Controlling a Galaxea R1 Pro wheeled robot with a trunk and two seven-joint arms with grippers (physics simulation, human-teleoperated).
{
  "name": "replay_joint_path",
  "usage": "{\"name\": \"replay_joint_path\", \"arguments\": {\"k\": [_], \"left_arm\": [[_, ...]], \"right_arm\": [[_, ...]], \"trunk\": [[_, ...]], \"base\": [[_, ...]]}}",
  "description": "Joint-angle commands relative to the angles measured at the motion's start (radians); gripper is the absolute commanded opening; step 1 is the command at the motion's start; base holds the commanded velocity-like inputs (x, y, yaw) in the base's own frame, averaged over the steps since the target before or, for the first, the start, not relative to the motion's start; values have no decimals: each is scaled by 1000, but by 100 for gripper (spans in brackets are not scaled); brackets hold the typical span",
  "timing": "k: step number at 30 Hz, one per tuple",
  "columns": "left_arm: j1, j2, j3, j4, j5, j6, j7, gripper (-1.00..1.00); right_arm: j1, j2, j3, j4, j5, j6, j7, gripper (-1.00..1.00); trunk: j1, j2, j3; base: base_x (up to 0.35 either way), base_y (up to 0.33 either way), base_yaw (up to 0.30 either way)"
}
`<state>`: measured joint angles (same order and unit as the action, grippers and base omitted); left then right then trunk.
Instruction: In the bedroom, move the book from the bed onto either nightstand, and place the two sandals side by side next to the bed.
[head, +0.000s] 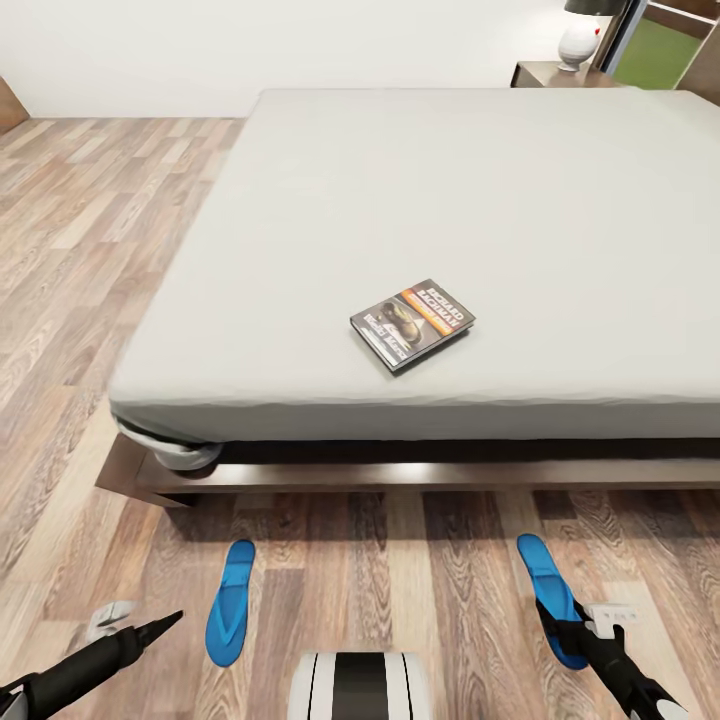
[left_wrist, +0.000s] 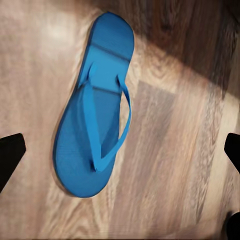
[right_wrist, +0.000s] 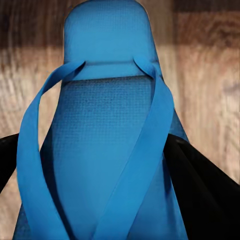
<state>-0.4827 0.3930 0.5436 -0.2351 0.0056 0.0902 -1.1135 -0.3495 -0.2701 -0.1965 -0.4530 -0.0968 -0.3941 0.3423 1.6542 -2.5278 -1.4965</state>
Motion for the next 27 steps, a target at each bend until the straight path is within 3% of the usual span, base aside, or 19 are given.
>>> {"name": "replay_joint_path", "arguments": {"k": [1,22,27], "left_arm": [[-1,0,4,0,1,10,-4,100],[-1,-12,2,0,1,8,-1,100],[-1,-13,2,0,1,8,0,100]], "right_arm": [[0,0,-3,0,-11,0,8,-100],[0,10,-4,41,-12,-9,6,-100],[0,32,-6,44,-14,-122,6,-100]], "trunk": [[0,0,-1],[0,0,-1],[0,0,-1]], "base": [[0,283,0],[0,283,0],[0,283,0]]}}
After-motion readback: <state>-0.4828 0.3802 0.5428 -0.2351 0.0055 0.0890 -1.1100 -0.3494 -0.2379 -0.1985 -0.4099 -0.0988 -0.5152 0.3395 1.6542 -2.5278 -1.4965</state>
